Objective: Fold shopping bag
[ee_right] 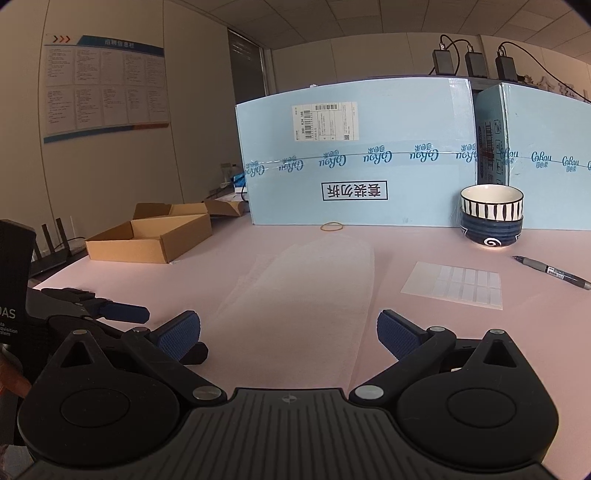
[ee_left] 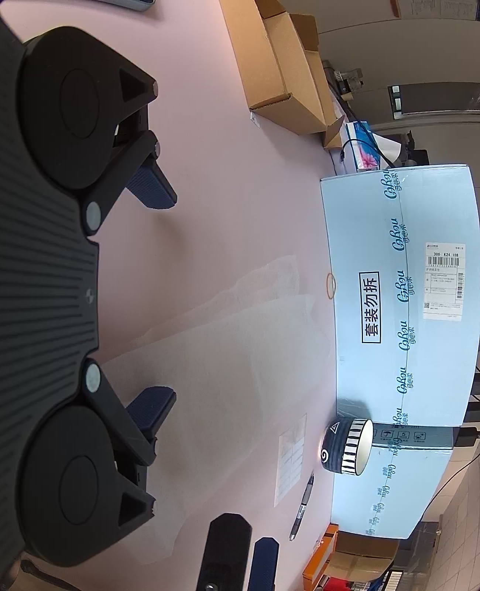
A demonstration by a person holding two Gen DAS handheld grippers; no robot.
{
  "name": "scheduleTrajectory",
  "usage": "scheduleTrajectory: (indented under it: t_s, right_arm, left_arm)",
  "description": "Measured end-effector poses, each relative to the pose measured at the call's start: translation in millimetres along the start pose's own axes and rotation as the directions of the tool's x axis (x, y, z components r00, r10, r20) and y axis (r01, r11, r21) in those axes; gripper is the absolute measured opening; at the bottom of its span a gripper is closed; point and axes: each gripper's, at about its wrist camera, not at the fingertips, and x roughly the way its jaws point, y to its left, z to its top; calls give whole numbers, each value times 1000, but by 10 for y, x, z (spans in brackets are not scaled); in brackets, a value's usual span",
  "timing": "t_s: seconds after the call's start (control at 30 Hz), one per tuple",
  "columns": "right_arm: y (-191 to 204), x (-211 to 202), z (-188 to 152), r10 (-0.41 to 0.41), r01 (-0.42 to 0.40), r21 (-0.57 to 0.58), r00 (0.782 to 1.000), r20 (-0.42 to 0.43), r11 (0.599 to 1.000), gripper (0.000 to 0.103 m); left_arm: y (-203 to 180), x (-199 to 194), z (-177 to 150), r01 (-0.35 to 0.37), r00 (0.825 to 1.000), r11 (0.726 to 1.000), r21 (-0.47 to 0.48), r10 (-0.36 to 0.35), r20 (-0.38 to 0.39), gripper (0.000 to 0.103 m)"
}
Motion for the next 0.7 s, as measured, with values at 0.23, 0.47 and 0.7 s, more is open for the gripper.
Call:
scheduleTrajectory:
  t_s: [0.23, 0.47, 0.7]
  right_arm:
    - [107, 52, -1, 46, -46, -13, 999, -22, 999, 100]
    - [214, 104, -2, 91, -92, -25, 995, -45, 995, 43]
    - [226, 173, -29, 123, -125, -8, 986, -110, 992, 8]
  left_arm:
    - [238, -9, 12, 169, 986, 972, -165, -165, 34, 103]
    - [664, -84, 71, 197, 979, 934, -299, -170, 114, 103]
    - [715, -55, 27, 234, 972, 898, -372, -211, 102, 103]
